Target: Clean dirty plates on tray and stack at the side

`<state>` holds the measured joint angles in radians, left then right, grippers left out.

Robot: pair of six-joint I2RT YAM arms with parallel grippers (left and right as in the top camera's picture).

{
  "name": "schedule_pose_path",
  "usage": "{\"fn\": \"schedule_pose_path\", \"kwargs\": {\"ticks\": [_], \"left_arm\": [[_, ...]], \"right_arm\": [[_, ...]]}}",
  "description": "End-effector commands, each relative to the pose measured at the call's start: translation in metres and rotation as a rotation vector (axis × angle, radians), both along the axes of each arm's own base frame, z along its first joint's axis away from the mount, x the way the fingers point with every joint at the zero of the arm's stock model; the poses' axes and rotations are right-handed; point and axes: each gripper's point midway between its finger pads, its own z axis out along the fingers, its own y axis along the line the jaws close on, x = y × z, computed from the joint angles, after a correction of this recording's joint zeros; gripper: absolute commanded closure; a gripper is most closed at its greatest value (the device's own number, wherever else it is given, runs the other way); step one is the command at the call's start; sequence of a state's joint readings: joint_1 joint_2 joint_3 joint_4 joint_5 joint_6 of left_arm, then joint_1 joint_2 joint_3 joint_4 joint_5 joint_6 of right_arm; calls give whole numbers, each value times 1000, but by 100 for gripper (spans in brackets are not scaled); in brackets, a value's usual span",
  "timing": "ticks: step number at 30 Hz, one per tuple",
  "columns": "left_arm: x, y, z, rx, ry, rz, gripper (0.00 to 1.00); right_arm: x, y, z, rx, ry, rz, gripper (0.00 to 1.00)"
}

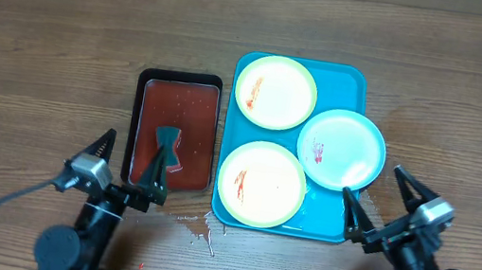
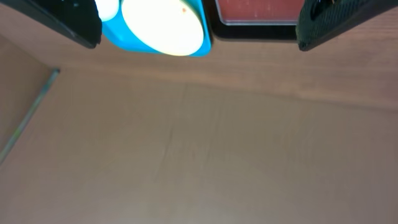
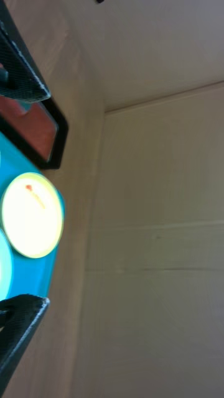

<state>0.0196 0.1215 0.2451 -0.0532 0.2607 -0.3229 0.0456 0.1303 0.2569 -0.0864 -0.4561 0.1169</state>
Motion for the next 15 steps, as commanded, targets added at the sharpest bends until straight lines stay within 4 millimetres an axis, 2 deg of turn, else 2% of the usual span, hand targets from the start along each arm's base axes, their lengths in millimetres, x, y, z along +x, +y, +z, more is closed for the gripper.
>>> {"fn": "schedule_pose_path", "kwargs": {"ticks": [1,5,8,11,15], "left_arm": [[1,-7,44,7,38,-39,0],[19,-18,62,47,246,-113,0],[34,-28,66,55,437,-186,0],[45,-29,61,53,636,-209,0],[56,-30,44,70,867,-240,0]], "right_arm": [[5,-2,44,8,37,-12,0],[29,-1,61,-4,282,-12,0],[47,1,68,-12,455,-8,0],[61,5,67,8,595,12,0],[71,25,53,47,728,140,0]]}}
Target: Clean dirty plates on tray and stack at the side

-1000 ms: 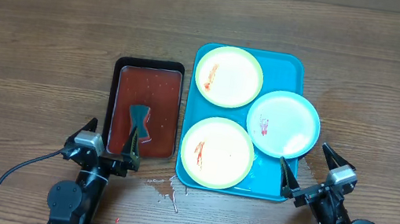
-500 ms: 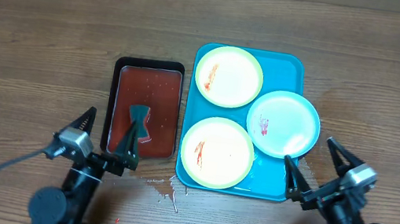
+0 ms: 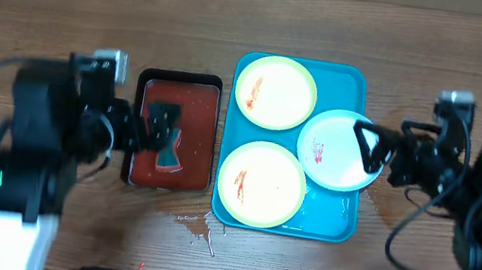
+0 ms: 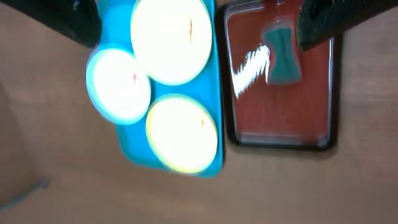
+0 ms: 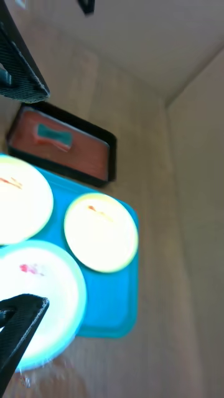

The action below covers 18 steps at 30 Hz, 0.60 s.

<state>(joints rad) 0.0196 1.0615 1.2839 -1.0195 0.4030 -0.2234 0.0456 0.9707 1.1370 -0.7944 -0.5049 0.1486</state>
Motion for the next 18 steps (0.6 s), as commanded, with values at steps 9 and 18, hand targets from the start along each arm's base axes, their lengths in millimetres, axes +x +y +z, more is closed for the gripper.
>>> {"fn": "schedule_pose_path", "kwargs": {"ticks": [9,18], "left_arm": [[14,-39,-23,-146,248,-237,0],[13,-29,-14,-56,192,-242,0]], "right_arm": [[-7,26,-136,-216,498,-51,6],[-27,48,-240,-412,707,-49,31]]}}
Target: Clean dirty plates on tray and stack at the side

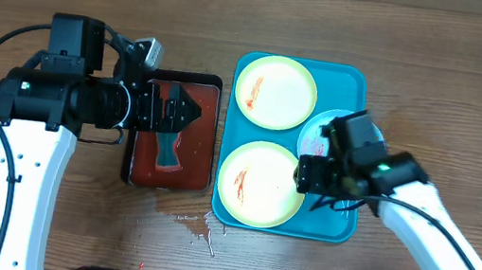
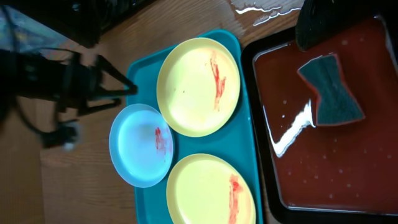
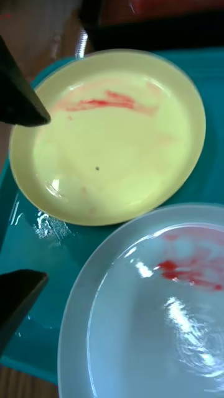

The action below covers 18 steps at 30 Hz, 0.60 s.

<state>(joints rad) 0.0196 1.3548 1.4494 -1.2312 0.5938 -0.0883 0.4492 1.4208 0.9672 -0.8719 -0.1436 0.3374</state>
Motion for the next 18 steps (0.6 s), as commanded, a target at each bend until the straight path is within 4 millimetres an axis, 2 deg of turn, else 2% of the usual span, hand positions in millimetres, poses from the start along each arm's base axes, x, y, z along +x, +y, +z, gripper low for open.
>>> {"fn": "schedule_pose_path", "kwargs": {"ticks": [1,2,4,6,8,11,13,18], "left_arm": [[-2,-2,20,19,-90,-39,0],[-3,-3,22,12,-94,-42,0],[-4,-4,22,7,-93,-45,0],[-3,0,19,34,-86,-32,11],[-3,10,11,81,-48,26,17],[-5,35,-12,190,64,190,18],[-8,45,-32,251,131,258,20],[-7,41,-87,292,245,298,27]], "right_arm": [[0,-7,-26,-76,36,-42,35],[0,-6,-33,-76,52,-39,42],[1,-3,-42,-74,76,-35,44],[3,-2,-46,-75,77,-35,45],[4,1,-45,-58,72,-31,46],[7,8,-40,-28,55,-7,45],[10,9,-36,-23,43,-7,45],[19,13,-16,3,-10,-8,46]]}}
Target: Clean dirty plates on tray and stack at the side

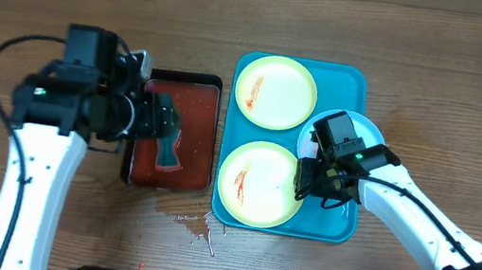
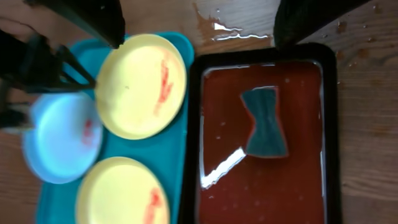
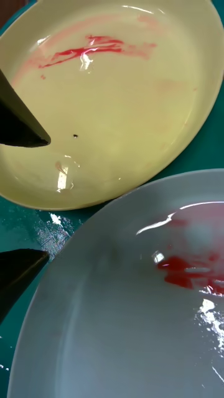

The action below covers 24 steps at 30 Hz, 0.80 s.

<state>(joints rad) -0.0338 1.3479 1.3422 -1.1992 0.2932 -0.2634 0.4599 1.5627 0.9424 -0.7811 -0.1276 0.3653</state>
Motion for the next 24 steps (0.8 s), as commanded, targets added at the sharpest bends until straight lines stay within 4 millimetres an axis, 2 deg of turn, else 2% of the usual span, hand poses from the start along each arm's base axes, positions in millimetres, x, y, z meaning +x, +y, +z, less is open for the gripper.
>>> {"fn": "schedule_pose_path", "kwargs": {"ticks": [1,5,10,15,17,18,20,24], "left_arm": [[-2,10,-52,96,122,93,30],[5,23,-100,252,193,107,33],[14,19,-149,291,295,85,39],[20,18,-193,292,387,149,62],[20,15,-205,278,411,155,65],[21,13,-210,267,417,150,73],[20,9,-214,248,430,145,96],[23,8,-205,246,424,119,96]], "right_arm": [[14,10,32,50,-94,11,46],[17,11,51,73,-140,11,46],[12,8,58,76,-145,11,45],[0,3,54,51,-95,11,45],[-5,0,52,41,-72,2,45],[-7,-1,51,38,-62,-1,45],[-10,-2,50,32,-49,-6,45],[-12,-3,46,32,-38,-25,39]]}}
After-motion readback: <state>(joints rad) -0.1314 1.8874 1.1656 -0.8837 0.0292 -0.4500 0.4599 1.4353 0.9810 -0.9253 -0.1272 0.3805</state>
